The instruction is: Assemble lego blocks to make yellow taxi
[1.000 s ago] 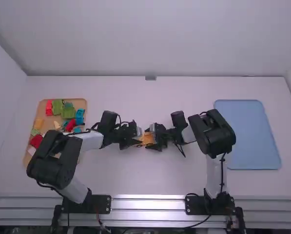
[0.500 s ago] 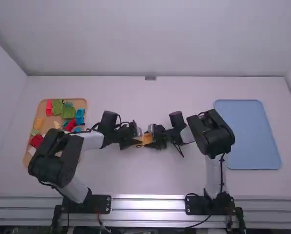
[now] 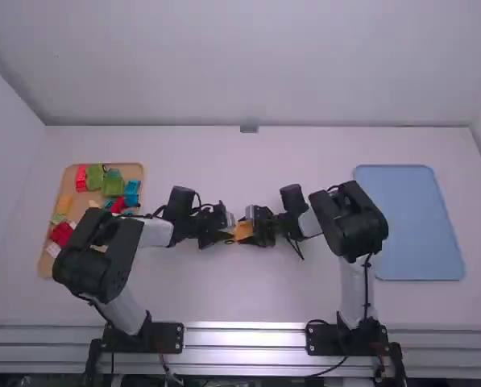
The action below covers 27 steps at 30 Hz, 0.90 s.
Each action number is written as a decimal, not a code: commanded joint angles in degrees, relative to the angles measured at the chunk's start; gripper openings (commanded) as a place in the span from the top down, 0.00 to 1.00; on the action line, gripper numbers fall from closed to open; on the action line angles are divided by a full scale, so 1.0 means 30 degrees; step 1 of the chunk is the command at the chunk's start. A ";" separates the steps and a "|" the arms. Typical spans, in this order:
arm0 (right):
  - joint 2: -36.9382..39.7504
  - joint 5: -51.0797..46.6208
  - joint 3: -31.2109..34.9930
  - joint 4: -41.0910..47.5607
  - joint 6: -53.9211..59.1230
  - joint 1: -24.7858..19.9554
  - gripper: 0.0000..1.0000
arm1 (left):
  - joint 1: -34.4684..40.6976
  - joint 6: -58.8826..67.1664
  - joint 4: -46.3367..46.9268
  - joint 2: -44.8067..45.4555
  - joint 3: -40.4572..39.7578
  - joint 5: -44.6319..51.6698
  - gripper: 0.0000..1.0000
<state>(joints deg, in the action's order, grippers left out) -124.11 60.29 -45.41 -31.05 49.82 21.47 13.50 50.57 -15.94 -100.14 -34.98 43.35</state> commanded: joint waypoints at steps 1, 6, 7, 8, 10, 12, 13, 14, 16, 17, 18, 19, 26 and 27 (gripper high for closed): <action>-0.0175 -0.0029 0.0000 0.0488 -0.0102 0.0007 0.41 | -0.0015 0.0080 0.0226 -0.0481 -0.0138 -0.0095 0.90; -0.0175 -0.0029 0.0022 0.0488 -0.0102 0.0000 0.41 | 0.0007 0.0160 0.0211 -0.0481 -0.0124 -0.0335 0.81; -0.0175 -0.0029 0.0022 0.0488 -0.0109 0.0000 0.41 | 0.0000 0.0153 0.0219 -0.0481 -0.0124 -0.0328 0.73; -0.0175 -0.0036 0.0022 0.0488 -0.0102 0.0000 0.41 | -0.0007 0.0153 0.0219 -0.0481 -0.0124 -0.0321 0.70; -0.0175 -0.0029 0.0022 0.0495 -0.0102 0.0000 0.41 | 0.0000 0.0160 0.0204 -0.0481 -0.0117 -0.0423 0.59; -0.0175 -0.0029 0.0022 0.0488 -0.0102 0.0007 0.41 | 0.0000 0.0087 0.0211 -0.0481 -0.0124 -0.0838 0.45; -0.0175 -0.0029 0.0022 0.0495 -0.0102 0.0000 0.41 | -0.0022 0.0080 0.0211 -0.0481 -0.0131 -0.0860 0.45; -0.0175 -0.0029 0.0022 0.0503 -0.0102 0.0007 0.41 | -0.0102 0.0138 0.0138 -0.0481 -0.0131 -0.0809 0.45; -0.0175 -0.0029 0.0022 0.0503 -0.0117 0.0007 0.41 | -0.0182 0.0153 0.0044 -0.0481 -0.0124 -0.0765 0.49; -0.0175 -0.0029 0.0022 0.0495 -0.0109 0.0007 0.41 | -0.0175 0.0131 0.0007 -0.0481 -0.0124 -0.0772 0.51; -0.0175 -0.0029 0.0022 0.0503 -0.0109 0.0000 0.41 | -0.0080 0.0080 0.0000 -0.0481 -0.0124 -0.0823 0.55; -0.0175 -0.0029 0.0022 0.0503 -0.0109 0.0000 0.41 | -0.0073 0.0095 -0.0007 -0.0481 -0.0124 -0.0823 0.58; -0.0175 -0.0029 0.0022 0.0503 -0.0109 0.0007 0.41 | -0.0066 0.0576 -0.0211 -0.0481 -0.0124 -0.0758 0.71; -0.0175 -0.0029 0.0022 0.0503 -0.0117 0.0007 0.41 | -0.0066 0.0583 -0.0219 -0.0481 -0.0124 -0.0750 0.71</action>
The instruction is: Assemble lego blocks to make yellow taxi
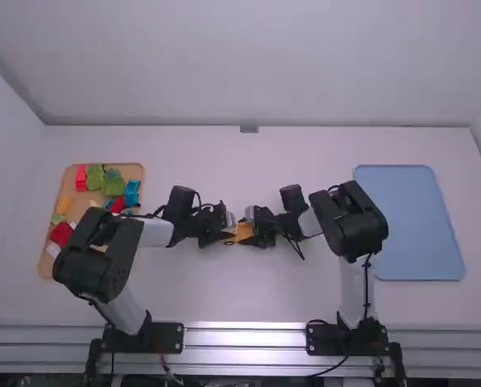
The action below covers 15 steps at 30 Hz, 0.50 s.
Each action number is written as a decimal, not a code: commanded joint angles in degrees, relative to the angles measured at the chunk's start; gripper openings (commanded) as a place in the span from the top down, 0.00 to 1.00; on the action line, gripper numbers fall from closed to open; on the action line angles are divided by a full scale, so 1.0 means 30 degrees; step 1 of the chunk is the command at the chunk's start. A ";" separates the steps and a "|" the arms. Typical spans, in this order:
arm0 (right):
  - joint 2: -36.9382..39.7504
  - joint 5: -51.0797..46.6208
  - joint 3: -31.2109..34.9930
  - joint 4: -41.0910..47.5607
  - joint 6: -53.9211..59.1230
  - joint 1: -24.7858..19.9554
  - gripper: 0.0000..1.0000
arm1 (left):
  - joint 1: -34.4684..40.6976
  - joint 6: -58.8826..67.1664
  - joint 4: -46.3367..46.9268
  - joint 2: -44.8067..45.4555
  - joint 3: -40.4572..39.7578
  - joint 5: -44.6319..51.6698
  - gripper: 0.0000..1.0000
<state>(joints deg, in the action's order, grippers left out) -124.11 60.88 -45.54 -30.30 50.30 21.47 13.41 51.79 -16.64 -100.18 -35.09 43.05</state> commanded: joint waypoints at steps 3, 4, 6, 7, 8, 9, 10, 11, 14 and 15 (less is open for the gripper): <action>-0.0175 -0.0226 0.0066 0.0240 -0.0270 0.0000 0.41 | -0.0109 0.0182 -0.0328 -0.0466 -0.0087 -0.0663 0.69; -0.0175 -0.0226 0.0066 0.0240 -0.0270 0.0000 0.41 | -0.0102 0.0189 -0.0386 -0.0466 -0.0087 -0.0663 0.69; -0.0175 -0.0226 0.0066 0.0248 -0.0262 0.0000 0.41 | 0.0015 0.0175 -0.0444 -0.0466 -0.0087 -0.0758 0.67; -0.0175 -0.0226 0.0066 0.0240 -0.0270 0.0007 0.41 | 0.0029 0.0182 -0.0401 -0.0466 -0.0087 -0.0699 0.59; -0.0175 -0.0226 0.0066 0.0240 -0.0270 0.0007 0.41 | 0.0029 0.0182 -0.0401 -0.0466 -0.0087 -0.0699 0.59; -0.0175 -0.0233 0.0066 0.0226 -0.0262 0.0000 0.41 | 0.0029 0.0175 -0.0299 -0.0466 -0.0087 -0.0699 0.49; -0.0175 -0.0233 0.0066 0.0233 -0.0270 0.0000 0.41 | 0.0029 0.0175 -0.0204 -0.0466 -0.0087 -0.0721 0.43; -0.0175 -0.0233 0.0066 0.0240 -0.0270 0.0000 0.41 | 0.0029 0.0168 -0.0117 -0.0466 -0.0087 -0.0699 0.23; -0.0175 -0.0226 0.0066 0.0233 -0.0277 0.0007 0.41 | 0.0029 0.0131 -0.0291 -0.0430 -0.0087 -0.0648 0.17; -0.0175 -0.0240 0.0066 0.0240 -0.0262 0.0000 0.41 | 0.0029 0.0102 -0.0437 -0.0350 -0.0087 -0.0641 0.17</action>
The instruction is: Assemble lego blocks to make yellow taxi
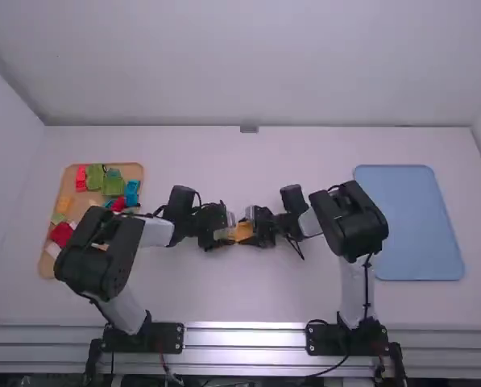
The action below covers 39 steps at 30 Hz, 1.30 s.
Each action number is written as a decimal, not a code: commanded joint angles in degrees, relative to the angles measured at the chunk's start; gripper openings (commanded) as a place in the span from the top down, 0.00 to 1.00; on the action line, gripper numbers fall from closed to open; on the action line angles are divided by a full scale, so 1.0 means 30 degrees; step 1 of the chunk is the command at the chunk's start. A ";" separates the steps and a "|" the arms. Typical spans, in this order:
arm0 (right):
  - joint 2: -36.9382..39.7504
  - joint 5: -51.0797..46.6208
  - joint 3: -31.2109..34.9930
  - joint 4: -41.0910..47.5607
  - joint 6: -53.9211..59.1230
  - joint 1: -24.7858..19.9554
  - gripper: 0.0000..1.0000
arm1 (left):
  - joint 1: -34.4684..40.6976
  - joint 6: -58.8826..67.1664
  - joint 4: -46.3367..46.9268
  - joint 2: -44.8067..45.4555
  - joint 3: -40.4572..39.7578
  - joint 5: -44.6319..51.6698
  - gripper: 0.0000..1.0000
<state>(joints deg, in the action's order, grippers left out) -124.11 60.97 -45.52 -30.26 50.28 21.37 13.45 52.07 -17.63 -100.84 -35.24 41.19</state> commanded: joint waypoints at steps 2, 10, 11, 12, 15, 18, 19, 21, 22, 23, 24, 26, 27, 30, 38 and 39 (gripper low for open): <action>-0.0175 -0.0262 0.0058 0.0168 -0.0270 0.0022 0.41 | -0.0066 0.0000 -0.0226 0.0350 -0.0036 -0.0015 0.19; -0.0175 -0.0262 0.0058 0.0168 -0.0262 0.0044 0.41 | -0.0452 0.0000 0.1464 0.3410 -0.0284 0.1894 0.87; -0.0175 -0.0262 0.0058 0.0160 -0.0255 0.0066 0.41 | -0.0350 0.0022 0.1792 0.3439 -0.0284 0.1566 0.98; -0.0175 -0.0255 0.0058 0.0168 -0.0255 0.0080 0.40 | -0.0313 0.0015 0.2025 0.3402 -0.0277 0.1377 0.98; -0.0175 -0.0262 0.0058 0.0175 -0.0262 0.0146 0.40 | -0.0233 0.0022 0.2907 0.2812 -0.0277 0.1268 0.98; -0.0175 -0.0262 0.0058 0.0233 -0.0255 0.0131 0.40 | -0.0233 0.0015 0.2616 0.1661 -0.0277 0.1311 0.98; -0.0175 -0.0262 0.0058 0.0226 -0.0270 0.0138 0.41 | -0.0233 0.0015 0.2448 0.1348 -0.0277 0.1239 0.98; -0.0175 -0.0255 0.0058 0.0240 -0.0262 0.0146 0.41 | -0.0233 0.0007 0.2251 0.0758 -0.0277 0.1173 0.98; -0.0175 -0.0255 0.0058 0.0233 -0.0262 0.0146 0.40 | -0.0233 0.0007 0.2120 0.0364 -0.0277 0.1209 0.98; -0.0175 -0.0248 0.0058 0.0233 -0.0270 0.0146 0.40 | -0.0226 0.0007 0.2069 -0.0051 -0.0313 0.1370 0.98; -0.0175 -0.0255 0.0058 0.0226 -0.0262 0.0146 0.40 | -0.0211 0.0007 0.2084 -0.0466 -0.0423 0.1479 0.98; -0.0175 -0.0255 0.0058 0.0226 -0.0270 0.0146 0.40 | -0.0066 0.0007 0.2295 -0.1056 -0.0648 0.1435 0.98; -0.0175 -0.0248 0.0058 0.0204 -0.0262 0.0146 0.40 | 0.0022 0.0015 0.2550 -0.1450 -0.0816 0.1115 0.98; -0.0175 -0.0248 0.0058 0.0175 -0.0262 0.0146 0.40 | 0.0015 0.0058 0.3308 -0.1902 -0.1005 0.0364 0.98; -0.0168 -0.0262 0.0058 -0.0095 -0.0270 0.0131 0.40 | -0.0022 0.0102 0.4386 -0.1982 -0.0991 -0.1596 0.98; -0.0168 -0.0262 0.0058 -0.0226 -0.0270 0.0109 0.40 | 0.0036 -0.0168 0.4641 -0.1960 -0.1035 -0.2550 0.98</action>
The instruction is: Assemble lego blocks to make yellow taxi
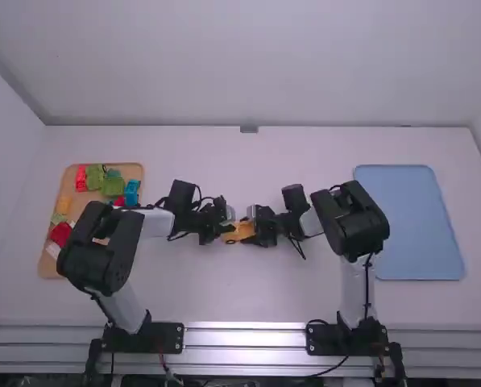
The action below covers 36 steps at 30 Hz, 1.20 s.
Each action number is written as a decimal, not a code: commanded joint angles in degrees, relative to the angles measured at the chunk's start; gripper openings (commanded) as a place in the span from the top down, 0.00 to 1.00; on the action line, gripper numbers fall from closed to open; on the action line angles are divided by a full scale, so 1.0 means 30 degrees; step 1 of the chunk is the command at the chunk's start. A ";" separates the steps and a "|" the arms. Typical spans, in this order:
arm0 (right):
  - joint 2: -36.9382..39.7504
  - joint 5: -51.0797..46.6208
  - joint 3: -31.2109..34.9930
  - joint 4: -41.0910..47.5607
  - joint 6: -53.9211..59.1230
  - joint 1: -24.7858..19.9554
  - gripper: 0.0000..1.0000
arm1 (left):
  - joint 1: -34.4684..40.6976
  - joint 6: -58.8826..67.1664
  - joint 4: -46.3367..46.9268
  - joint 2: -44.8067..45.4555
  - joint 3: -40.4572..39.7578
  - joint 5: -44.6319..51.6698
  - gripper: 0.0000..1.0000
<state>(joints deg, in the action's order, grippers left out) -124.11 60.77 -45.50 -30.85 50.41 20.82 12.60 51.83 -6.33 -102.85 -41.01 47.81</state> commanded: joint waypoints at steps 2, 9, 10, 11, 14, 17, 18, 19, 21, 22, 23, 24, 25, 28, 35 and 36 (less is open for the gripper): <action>-0.0168 -0.0197 0.0051 -0.0153 -0.0328 0.0291 0.37 | 0.0291 -0.0525 0.1406 -0.1290 0.0794 -0.6003 0.98; -0.0168 -0.0277 -0.0109 -0.0153 -0.0729 0.0291 0.37 | -0.0066 0.0765 0.4386 0.0109 -0.1180 -0.2943 0.98; -0.0168 -0.0277 -0.0109 -0.0153 -0.0729 0.0291 0.37 | -0.0066 0.0765 0.4386 0.0109 -0.1180 -0.2943 0.98; -0.0168 -0.0270 -0.0087 -0.0138 -0.0736 0.0248 0.38 | -0.0117 0.1202 0.4932 0.1122 -0.1880 -0.1734 0.98; -0.0168 -0.0270 -0.0058 -0.0087 -0.0787 -0.0007 0.40 | -0.0087 0.1290 0.5333 0.2863 -0.3038 -0.0911 0.98; -0.0168 -0.0277 -0.0058 -0.0022 -0.0882 -0.0321 0.41 | -0.0291 -0.0160 0.5326 0.4714 -0.3687 -0.1457 0.89; -0.0168 -0.0284 -0.0058 0.0007 -0.0882 -0.0357 0.41 | -0.0306 -0.0430 0.5333 0.4932 -0.3752 -0.1603 0.84; -0.0168 -0.0277 -0.0051 0.0087 -0.0882 -0.0503 0.41 | -0.0335 -0.1253 0.5384 0.5639 -0.3949 -0.2120 0.64; -0.0168 -0.0277 -0.0058 0.0233 -0.0874 -0.0845 0.41 | -0.0342 -0.2397 0.5391 0.6659 -0.4080 -0.3155 0.01; -0.0124 -0.0284 -0.0066 0.0430 -0.0874 -0.0947 0.41 | -0.0313 -0.2907 0.5472 0.7060 -0.4058 -0.3490 0.01; -0.0095 -0.0284 -0.0080 0.0627 -0.0874 -0.1013 0.41 | -0.0291 -0.3249 0.5603 0.7453 -0.4036 -0.3847 0.01; -0.0029 -0.0444 -0.0073 0.0947 -0.0867 -0.1151 0.41 | -0.0226 -0.3606 0.5894 0.7978 -0.4036 -0.4371 0.01; 0.0029 -0.0678 -0.0058 0.1188 -0.0874 -0.1202 0.41 | -0.0197 -0.3781 0.6127 0.8255 -0.4036 -0.4648 0.01; 0.0503 -0.1902 -0.0066 0.2732 -0.0291 -0.1209 0.36 | -0.0204 -0.3934 0.6994 0.9165 -0.4036 -0.5151 0.01; 0.3745 -0.5603 -0.0058 0.6666 0.1239 -0.0481 0.01 | -0.0350 -0.5829 0.7810 1.0236 -0.4044 -0.5435 0.01; 0.4109 -0.5982 -0.0058 0.6980 0.1195 -0.0430 0.01 | -0.0328 -0.6397 0.7745 1.0258 -0.4044 -0.5697 0.01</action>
<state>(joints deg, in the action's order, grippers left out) -115.85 50.11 -46.02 -10.98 53.41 19.05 11.88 37.54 16.95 -73.34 -53.30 31.75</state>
